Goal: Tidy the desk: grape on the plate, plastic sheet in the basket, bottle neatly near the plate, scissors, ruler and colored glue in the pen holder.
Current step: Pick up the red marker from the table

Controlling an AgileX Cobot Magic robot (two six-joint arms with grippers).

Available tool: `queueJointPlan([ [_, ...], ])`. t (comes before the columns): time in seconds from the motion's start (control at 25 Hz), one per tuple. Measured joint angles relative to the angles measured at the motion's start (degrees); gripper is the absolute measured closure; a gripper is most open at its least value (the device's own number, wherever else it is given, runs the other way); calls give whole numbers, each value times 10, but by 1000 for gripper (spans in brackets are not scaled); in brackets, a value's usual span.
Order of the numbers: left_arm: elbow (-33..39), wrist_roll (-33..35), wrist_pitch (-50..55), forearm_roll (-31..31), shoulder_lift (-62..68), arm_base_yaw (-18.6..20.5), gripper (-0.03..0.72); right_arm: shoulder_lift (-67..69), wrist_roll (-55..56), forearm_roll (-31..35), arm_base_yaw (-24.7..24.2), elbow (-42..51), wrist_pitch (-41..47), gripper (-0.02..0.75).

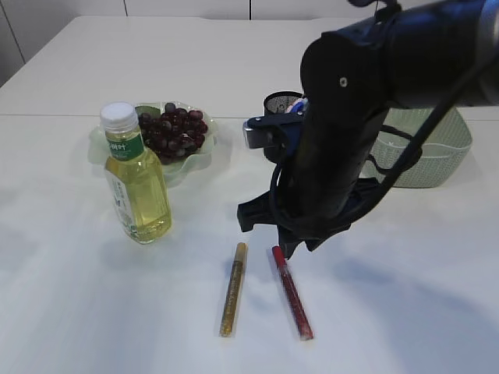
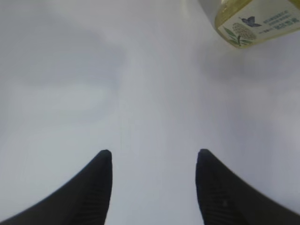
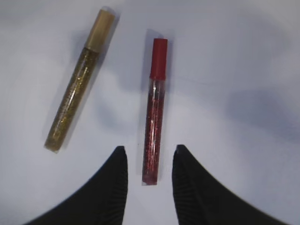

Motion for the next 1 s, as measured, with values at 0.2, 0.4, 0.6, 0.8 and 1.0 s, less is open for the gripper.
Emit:
queueJointPlan([
  [0.2, 0, 0, 1, 0, 0, 0, 273, 47, 17, -5, 0, 0, -13, 454],
  [0.4, 0, 0, 1, 0, 0, 0, 273, 78, 18, -2, 0, 0, -18, 374],
  [0.6, 0, 0, 1, 0, 0, 0, 273, 88, 20, -2, 0, 0, -35, 352],
  [0.8, 0, 0, 1, 0, 0, 0, 273, 106, 20, -2, 0, 0, -43, 351],
  [1.0, 0, 0, 1, 0, 0, 0, 273, 119, 20, -2, 0, 0, -51, 351],
])
